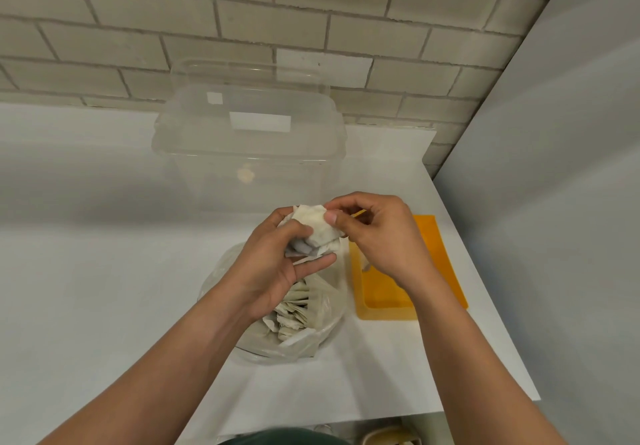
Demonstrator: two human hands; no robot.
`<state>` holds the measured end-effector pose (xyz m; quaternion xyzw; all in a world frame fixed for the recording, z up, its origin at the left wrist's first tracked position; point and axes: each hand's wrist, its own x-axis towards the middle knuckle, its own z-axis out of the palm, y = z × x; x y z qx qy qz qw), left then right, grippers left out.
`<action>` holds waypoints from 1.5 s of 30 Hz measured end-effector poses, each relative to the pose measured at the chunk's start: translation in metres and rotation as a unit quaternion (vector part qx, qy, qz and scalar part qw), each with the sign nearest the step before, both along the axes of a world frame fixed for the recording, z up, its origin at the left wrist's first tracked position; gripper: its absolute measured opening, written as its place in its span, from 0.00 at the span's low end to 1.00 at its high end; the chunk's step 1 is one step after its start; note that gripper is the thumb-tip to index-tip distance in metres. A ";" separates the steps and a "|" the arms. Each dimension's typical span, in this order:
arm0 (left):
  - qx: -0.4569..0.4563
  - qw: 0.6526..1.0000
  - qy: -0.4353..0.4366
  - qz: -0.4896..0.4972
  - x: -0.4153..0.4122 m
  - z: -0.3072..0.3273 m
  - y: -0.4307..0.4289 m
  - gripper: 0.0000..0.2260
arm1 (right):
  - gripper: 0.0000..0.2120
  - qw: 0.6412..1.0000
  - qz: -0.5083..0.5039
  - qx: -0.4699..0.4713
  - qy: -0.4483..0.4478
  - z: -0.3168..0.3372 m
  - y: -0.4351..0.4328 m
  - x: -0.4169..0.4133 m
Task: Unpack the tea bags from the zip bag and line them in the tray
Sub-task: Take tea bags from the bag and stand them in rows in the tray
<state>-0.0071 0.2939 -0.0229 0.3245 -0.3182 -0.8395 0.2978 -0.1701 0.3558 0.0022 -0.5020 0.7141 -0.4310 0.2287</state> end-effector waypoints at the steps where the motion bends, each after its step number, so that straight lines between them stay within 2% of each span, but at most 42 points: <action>1: -0.003 1.000 -0.002 -0.002 0.000 0.000 0.000 0.12 | 0.07 1.000 -0.010 -0.009 0.003 0.001 -0.001 0.000; 4: -0.003 1.000 0.017 0.016 -0.002 0.000 0.002 0.13 | 0.15 0.996 -0.048 -0.043 -0.060 0.001 0.001 0.002; 7: -0.009 0.997 0.044 0.054 -0.004 0.000 0.003 0.15 | 0.20 0.986 -0.084 -0.012 -0.142 -0.003 0.009 0.005; 10: -0.031 0.997 0.036 0.060 -0.006 0.000 0.004 0.16 | 0.12 0.979 -0.065 0.026 -0.190 -0.008 0.015 0.010; 13: -0.011 0.998 0.028 0.055 -0.008 -0.002 0.005 0.12 | 0.05 0.978 -0.072 0.009 -0.196 -0.008 0.015 0.011; 22: -0.008 0.998 0.019 0.056 -0.009 0.001 0.003 0.11 | 0.08 0.967 -0.112 -0.082 -0.215 -0.006 0.022 -0.009; 26: -0.012 0.998 0.017 0.056 -0.007 -0.001 0.002 0.12 | 0.08 0.967 -0.180 -0.074 -0.162 -0.031 0.028 -0.032; 30: -0.012 0.998 0.012 0.064 -0.007 -0.002 -0.001 0.12 | 0.06 0.970 -0.232 0.014 -0.075 -0.083 0.034 -0.056; 37: -0.002 0.997 0.015 0.077 -0.007 -0.003 -0.004 0.11 | 0.03 0.972 -0.167 0.167 0.006 -0.125 0.031 -0.074; 45: 0.006 0.997 0.015 0.076 -0.004 -0.004 -0.007 0.15 | 0.11 0.967 -0.142 0.211 0.024 -0.133 0.016 -0.074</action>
